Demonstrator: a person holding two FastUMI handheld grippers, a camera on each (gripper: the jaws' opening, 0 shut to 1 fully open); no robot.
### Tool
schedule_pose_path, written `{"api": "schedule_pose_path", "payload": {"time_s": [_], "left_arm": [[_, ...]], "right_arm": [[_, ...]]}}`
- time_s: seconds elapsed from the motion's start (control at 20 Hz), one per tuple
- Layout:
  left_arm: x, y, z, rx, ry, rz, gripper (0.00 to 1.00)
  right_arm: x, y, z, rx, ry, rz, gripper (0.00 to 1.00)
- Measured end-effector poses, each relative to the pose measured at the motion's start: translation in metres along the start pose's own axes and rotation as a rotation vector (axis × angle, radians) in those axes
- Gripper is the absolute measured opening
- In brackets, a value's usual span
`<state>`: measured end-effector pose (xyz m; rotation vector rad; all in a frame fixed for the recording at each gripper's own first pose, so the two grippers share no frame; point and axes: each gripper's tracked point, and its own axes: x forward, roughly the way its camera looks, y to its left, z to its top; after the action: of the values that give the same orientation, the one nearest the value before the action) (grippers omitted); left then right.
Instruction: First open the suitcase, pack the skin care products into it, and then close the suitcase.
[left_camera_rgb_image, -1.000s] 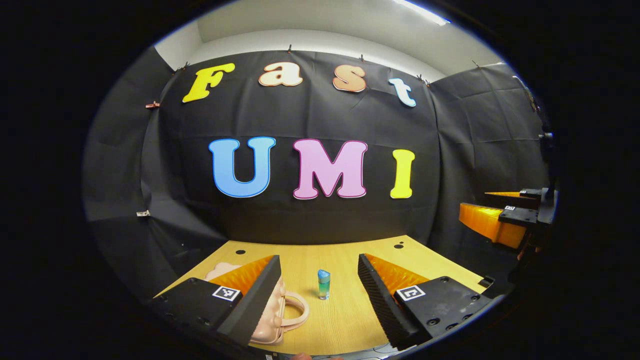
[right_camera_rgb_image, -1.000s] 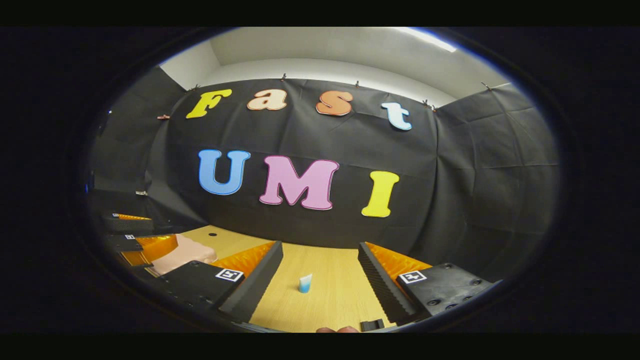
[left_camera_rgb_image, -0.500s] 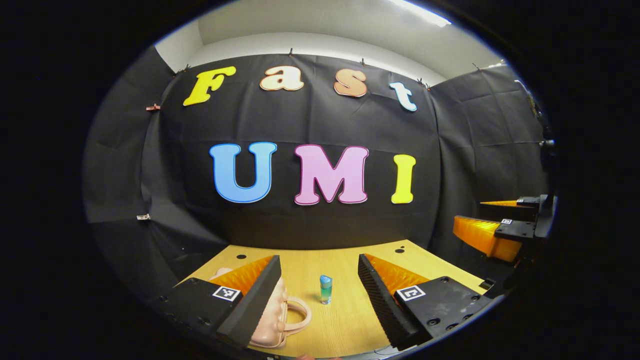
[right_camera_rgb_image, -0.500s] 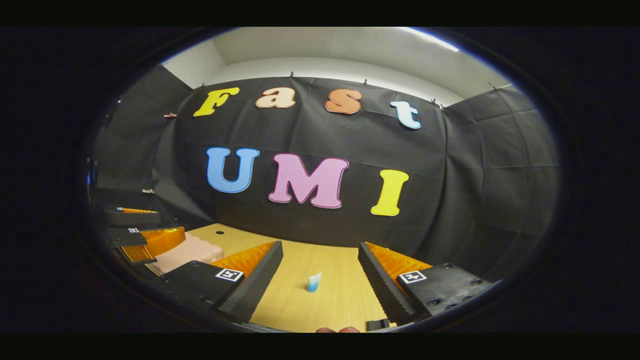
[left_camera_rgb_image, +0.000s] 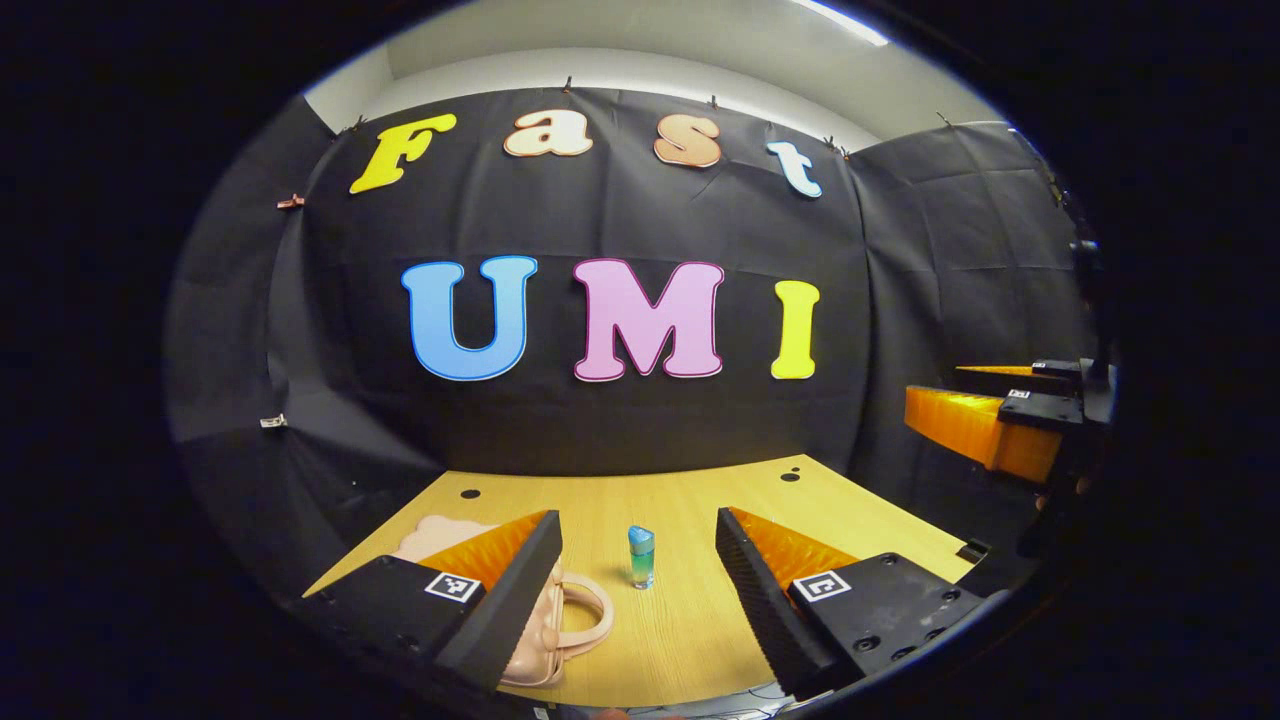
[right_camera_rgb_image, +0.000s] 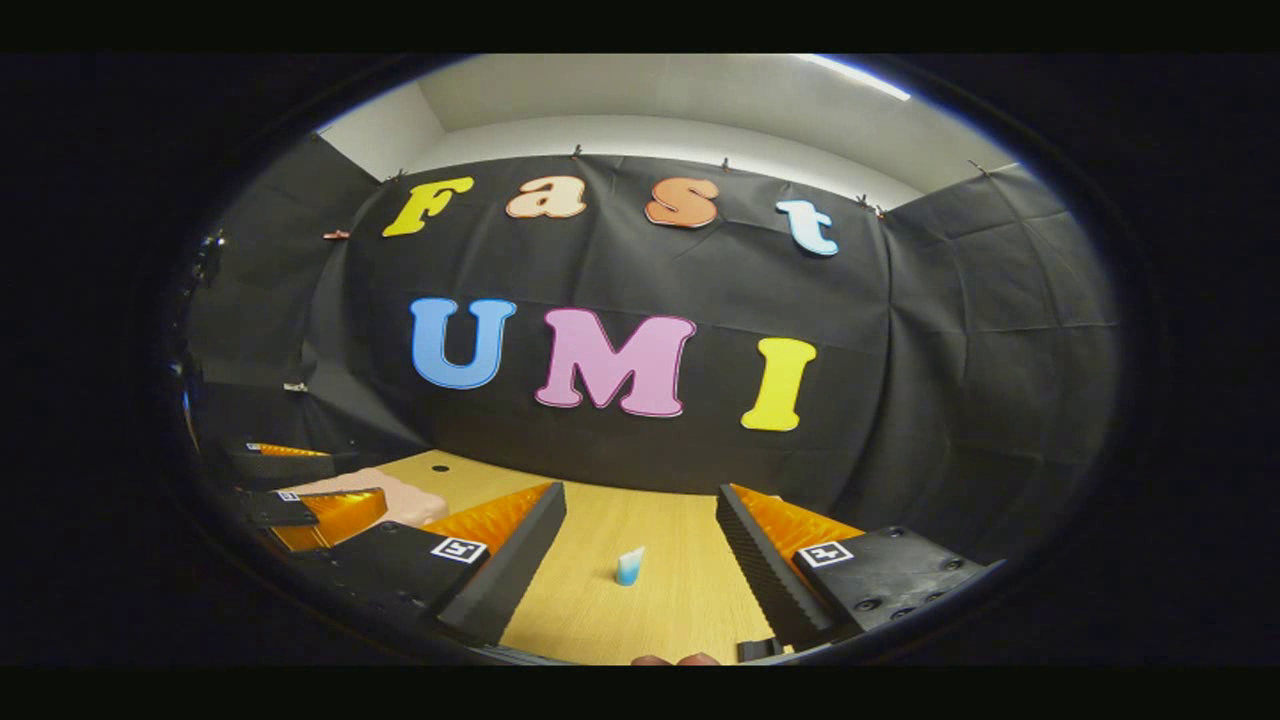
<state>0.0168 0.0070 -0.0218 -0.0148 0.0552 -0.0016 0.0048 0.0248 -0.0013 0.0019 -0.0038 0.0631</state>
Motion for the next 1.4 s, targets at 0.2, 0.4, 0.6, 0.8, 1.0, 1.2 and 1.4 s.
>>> {"api": "schedule_pose_path", "payload": {"time_s": [0.2, 0.4, 0.6, 0.8, 1.0, 1.2, 1.4], "left_arm": [[0.011, 0.001, -0.016, 0.068, 0.028, -0.035, 0.97], [0.027, -0.006, -0.046, 0.013, 0.125, -0.08, 0.97], [0.048, -0.004, -0.084, -0.078, 0.265, -0.059, 0.97], [0.078, 0.006, -0.124, -0.115, 0.41, 0.021, 0.98], [0.107, 0.007, -0.165, -0.16, 0.553, 0.05, 0.98], [0.133, 0.024, -0.198, -0.213, 0.686, 0.122, 0.98], [0.149, 0.038, -0.215, -0.237, 0.743, 0.189, 0.97]], "right_arm": [[-0.003, -0.005, 0.002, 0.008, -0.004, -0.011, 0.96], [-0.004, -0.009, -0.004, 0.018, -0.005, -0.011, 0.96], [0.006, -0.017, -0.018, 0.014, 0.008, 0.011, 0.95], [0.029, -0.032, -0.041, 0.073, 0.027, 0.025, 0.96], [0.059, -0.058, -0.072, 0.144, 0.092, 0.017, 0.96], [0.085, -0.088, -0.1, 0.159, 0.148, -0.009, 0.96], [0.102, -0.102, -0.117, 0.193, 0.178, -0.025, 0.98]]}}
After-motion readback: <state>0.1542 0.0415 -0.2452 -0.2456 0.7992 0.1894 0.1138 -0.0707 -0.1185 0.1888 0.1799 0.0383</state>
